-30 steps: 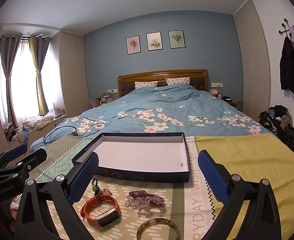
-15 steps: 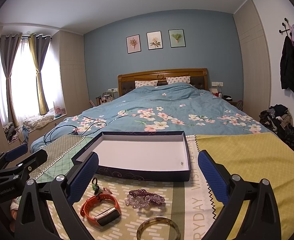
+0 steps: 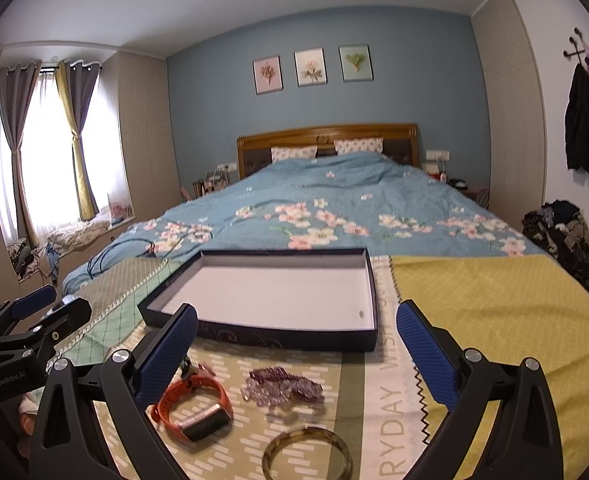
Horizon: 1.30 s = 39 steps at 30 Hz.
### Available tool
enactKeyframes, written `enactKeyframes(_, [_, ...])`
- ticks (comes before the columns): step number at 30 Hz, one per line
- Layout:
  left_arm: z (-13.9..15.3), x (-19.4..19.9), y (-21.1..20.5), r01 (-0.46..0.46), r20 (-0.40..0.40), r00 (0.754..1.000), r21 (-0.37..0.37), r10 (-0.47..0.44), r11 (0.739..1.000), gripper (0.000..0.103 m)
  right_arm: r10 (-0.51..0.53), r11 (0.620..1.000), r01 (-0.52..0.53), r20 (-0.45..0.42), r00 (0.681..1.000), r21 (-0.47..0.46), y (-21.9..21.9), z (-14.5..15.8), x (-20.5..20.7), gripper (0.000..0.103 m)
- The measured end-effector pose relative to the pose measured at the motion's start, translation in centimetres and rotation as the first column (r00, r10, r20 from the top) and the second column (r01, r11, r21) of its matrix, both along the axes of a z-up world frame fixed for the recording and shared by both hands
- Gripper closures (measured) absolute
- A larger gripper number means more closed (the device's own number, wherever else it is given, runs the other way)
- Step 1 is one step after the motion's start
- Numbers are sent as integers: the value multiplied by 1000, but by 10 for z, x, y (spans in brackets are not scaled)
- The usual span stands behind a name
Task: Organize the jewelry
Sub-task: 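Grasp the orange smartwatch with the left tool while the right tool grasps the tortoiseshell bangle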
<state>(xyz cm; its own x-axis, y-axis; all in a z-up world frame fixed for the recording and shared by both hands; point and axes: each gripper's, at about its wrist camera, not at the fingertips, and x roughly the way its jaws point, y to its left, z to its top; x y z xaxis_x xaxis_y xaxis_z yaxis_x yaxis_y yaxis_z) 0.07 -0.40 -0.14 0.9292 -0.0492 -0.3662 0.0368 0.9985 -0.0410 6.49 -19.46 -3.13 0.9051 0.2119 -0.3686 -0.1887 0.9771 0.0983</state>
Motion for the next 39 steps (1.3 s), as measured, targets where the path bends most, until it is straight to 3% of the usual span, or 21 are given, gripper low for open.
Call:
enactKeyframes(6, [-20, 19, -2, 85, -129, 988, 5, -83, 996, 6, 54, 996, -65, -155, 987, -65, -3, -19, 15, 7])
enactKeyframes(14, [-53, 47, -18, 231, -310, 924, -12, -223, 973, 24, 144, 985, -167, -344, 928, -38, -11, -44, 26, 14])
enactKeyframes(19, [-66, 58, -31, 293, -400, 873, -24, -278, 956, 37, 172, 976, -212, -430, 886, -46, -15, -58, 26, 35])
enactKeyframes(20, [-69, 60, -33, 301, -416, 864, -28, -285, 953, 43, 175, 976, -215, -441, 880, -40, -17, -60, 25, 36])
enactKeyframes(24, [-71, 66, -35, 314, -447, 844, -34, -295, 949, 57, 183, 975, -219, -459, 869, -25, -22, -63, 25, 48])
enactKeyframes(27, [-70, 72, -33, 314, -451, 845, -16, -287, 949, 60, 192, 974, -224, -466, 864, -14, -24, -63, 25, 60])
enactKeyframes(29, [-68, 74, -31, 314, -449, 851, 16, -273, 949, 63, 197, 974, -228, -472, 859, -10, -24, -63, 25, 61])
enactKeyframes(32, [-65, 80, -24, 286, -445, 865, 57, -232, 957, 63, 229, 967, -253, -487, 843, 16, -24, -62, 24, 69])
enactKeyframes(36, [-59, 83, -11, 292, -436, 864, 23, -253, 956, 56, 245, 961, -278, -498, 832, 8, -24, -61, 23, 76])
enactKeyframes(39, [-58, 81, -10, 342, -448, 838, -16, -312, 940, 53, 246, 958, -287, -506, 827, -2, -24, -61, 24, 76])
